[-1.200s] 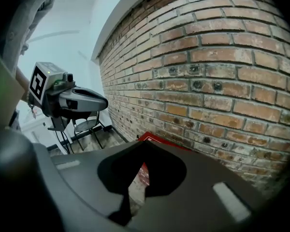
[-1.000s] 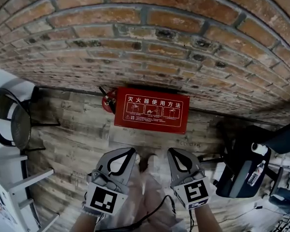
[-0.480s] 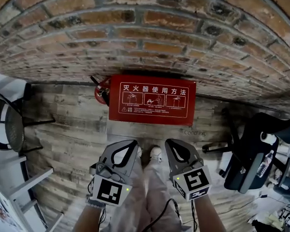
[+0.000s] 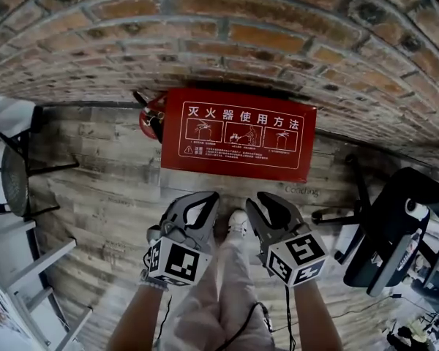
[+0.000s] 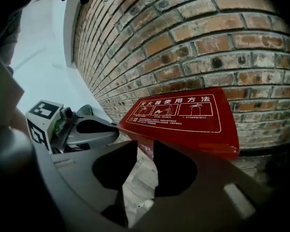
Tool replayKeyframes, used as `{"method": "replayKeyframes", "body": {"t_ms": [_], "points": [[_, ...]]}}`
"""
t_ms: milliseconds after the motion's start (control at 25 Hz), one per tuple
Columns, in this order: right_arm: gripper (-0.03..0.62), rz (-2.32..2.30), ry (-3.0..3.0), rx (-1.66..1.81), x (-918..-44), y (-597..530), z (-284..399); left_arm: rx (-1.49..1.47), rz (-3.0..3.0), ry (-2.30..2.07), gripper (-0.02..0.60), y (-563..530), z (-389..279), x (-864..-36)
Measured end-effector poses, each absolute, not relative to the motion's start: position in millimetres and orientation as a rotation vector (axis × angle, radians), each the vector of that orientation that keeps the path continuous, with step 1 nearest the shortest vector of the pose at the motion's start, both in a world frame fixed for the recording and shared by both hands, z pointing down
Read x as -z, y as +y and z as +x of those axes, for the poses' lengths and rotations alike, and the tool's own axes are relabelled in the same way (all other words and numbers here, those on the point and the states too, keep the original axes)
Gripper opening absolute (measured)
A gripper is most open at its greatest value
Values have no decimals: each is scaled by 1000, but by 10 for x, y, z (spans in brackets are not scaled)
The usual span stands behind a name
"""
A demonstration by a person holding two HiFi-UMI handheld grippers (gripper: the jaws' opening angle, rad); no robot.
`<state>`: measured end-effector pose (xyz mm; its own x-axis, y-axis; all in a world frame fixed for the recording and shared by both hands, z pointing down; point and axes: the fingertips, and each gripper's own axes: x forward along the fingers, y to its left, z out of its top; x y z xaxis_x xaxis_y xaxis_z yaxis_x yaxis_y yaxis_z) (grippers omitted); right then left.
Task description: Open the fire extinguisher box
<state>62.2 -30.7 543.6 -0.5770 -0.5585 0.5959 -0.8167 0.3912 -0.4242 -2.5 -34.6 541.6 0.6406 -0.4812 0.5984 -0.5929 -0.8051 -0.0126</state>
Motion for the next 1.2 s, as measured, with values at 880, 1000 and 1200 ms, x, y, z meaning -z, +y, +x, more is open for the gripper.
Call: {"method": "replayKeyframes", "body": {"t_ms": [880,1000,1200], "points": [[196,1206,-2345,-1370,-6107,-574,672,-805,2464,-1021,-2,-686,-11,-6241],[198,1171,-2358,-1367,-6114,-566,660,-808,2465,-1021,-2,-715,2,-6268],[190,1169,-2361,-1406,-6095,-570,665,-801,2460,-1012,-2,-702,13,-6299]]}}
